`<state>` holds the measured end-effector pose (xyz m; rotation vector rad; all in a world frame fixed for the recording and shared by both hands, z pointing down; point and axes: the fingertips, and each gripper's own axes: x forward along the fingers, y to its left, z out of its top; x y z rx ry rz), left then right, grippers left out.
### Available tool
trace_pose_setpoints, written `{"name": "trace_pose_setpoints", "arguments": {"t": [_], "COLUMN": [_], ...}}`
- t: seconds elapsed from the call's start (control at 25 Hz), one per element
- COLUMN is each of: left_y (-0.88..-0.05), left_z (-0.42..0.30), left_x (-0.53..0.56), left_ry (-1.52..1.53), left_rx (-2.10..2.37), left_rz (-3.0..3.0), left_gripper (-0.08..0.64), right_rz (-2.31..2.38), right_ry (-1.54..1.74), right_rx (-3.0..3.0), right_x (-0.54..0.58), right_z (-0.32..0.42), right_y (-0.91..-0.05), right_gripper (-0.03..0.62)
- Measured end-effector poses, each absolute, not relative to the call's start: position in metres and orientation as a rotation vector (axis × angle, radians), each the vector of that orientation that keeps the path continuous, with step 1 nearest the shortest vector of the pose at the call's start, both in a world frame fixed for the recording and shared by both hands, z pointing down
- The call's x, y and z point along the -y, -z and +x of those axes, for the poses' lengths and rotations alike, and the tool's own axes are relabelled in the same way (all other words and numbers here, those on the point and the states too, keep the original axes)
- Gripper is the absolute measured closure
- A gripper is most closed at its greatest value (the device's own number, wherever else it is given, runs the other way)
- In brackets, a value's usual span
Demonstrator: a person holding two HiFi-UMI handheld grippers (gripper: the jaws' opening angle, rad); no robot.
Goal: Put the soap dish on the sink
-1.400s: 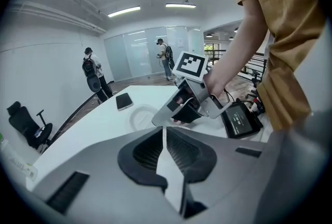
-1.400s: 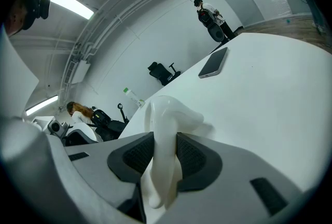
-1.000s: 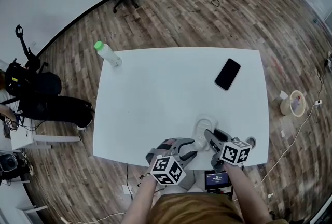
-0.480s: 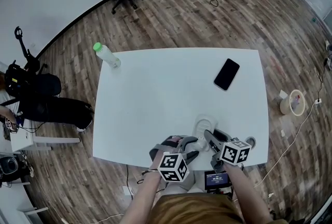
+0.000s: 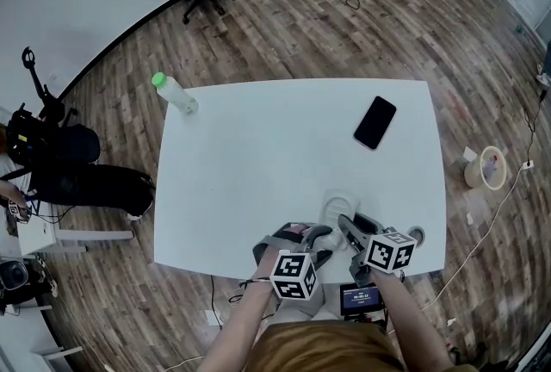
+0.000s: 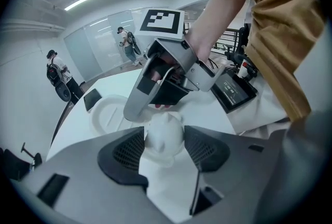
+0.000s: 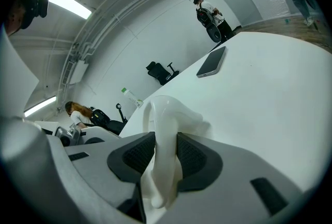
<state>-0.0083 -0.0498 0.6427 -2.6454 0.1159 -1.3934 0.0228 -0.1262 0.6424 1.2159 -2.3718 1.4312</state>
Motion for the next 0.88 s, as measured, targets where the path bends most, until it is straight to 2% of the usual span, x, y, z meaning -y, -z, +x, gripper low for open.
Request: {"name": "trace_pose_setpoints", "arguments": {"t": [0.88], "left_y": [-0.6463], "left_z": [-0.0021], "left_x": [0.0507], "left_ry": [1.352], "left_rx": [-0.191], "left_rz": [-2.623], "left_gripper": [0.330], "right_rz": [1.303], "right_ry": [-1.395], "right_rx": [2.278], "right_x": [0.1288], "right_z": [0.0260], "right_y": [-0.6478], "right_gripper": [0.454]}}
